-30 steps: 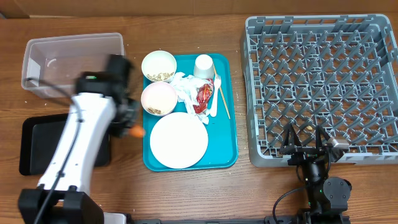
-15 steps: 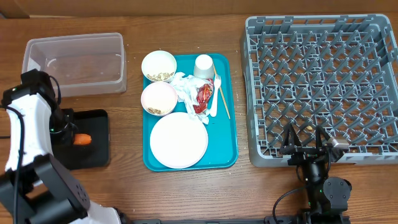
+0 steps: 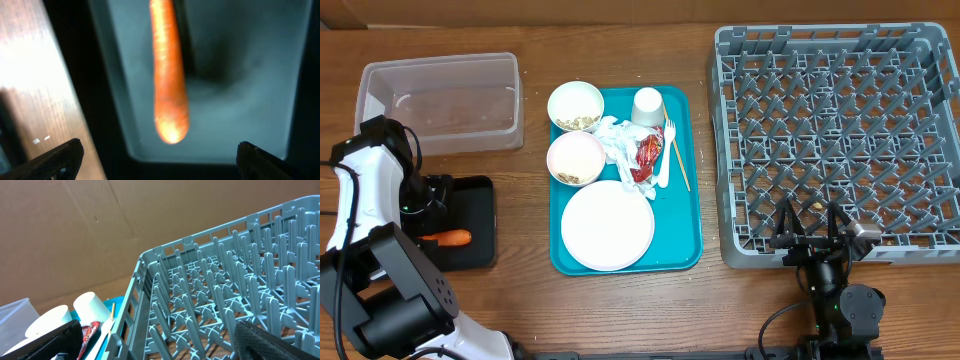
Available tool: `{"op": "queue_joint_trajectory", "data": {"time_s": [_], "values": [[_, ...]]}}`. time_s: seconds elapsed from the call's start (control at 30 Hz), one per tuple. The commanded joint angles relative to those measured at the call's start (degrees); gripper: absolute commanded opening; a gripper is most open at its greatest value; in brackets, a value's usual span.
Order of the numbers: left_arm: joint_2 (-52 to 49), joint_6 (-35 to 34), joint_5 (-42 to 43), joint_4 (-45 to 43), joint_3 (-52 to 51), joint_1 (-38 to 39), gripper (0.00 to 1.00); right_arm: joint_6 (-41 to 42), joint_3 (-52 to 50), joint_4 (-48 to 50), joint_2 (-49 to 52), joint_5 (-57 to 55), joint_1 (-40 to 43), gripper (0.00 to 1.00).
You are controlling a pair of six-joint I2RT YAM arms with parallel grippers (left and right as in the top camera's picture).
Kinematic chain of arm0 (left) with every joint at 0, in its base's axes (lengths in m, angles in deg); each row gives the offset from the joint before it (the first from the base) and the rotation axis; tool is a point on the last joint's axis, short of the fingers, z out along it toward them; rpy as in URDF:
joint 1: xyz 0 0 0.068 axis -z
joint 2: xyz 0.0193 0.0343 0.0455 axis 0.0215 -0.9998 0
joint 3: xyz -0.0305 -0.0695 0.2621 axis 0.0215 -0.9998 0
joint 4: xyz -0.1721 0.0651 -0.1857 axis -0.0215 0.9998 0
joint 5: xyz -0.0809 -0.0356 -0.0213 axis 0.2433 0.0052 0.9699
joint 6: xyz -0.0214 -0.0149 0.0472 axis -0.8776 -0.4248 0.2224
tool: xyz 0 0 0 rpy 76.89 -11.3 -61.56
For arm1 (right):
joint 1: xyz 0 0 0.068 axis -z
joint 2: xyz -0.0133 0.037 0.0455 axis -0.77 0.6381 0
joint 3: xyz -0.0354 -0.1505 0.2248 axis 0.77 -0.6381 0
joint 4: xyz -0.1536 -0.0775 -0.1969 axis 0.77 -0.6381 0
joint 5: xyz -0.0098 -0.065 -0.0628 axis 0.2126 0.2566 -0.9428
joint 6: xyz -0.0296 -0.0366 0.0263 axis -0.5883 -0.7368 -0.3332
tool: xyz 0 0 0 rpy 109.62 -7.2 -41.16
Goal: Sort waste into correct bins and load items into the dishwasher rack
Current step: 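Move the left gripper to the rice bowl and grasp its rim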
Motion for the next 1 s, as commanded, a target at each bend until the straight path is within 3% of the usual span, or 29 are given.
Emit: {"op": "queue_joint_trajectory", "data": {"time_s": [0.0, 0.23, 0.4, 0.6, 0.67, 0.83, 0.97], "values": [[0.5, 2.8, 1.8, 3.0, 5.1, 0.4, 1.00, -0.4, -0.6, 0.4, -0.6, -0.7, 0.2, 1.00], [6.9, 7.8, 3.7, 6.1, 11.9, 8.3, 1.00, -0.4, -0.6, 0.4, -0.6, -0.7, 0.2, 1.00], [10.1, 12.5, 5.0, 1.5, 12.0, 21.4, 1.00, -0.4, -0.6, 0.4, -0.6, -0.7, 0.2, 1.00], [6.0, 13.1, 2.3, -6.0, 11.5, 37.7, 1.00, -0.4, -0.6, 0.4, -0.6, -0.7, 0.2, 1.00], [3.3, 15.9, -0.7, -8.8, 11.5, 41.8, 1.00, -0.4, -0.6, 0.4, -0.6, -0.7, 0.2, 1.00], [-3.3, 32.3, -1.6, -15.9, 11.5, 47.7, 1.00, -0.4, -0.6, 0.4, -0.6, -0.7, 0.2, 1.00], [-6.8, 35.1, -1.6, -17.4, 11.5, 48.3, 1.00, -0.4, -0.6, 0.4, -0.6, -0.7, 0.2, 1.00]]}}
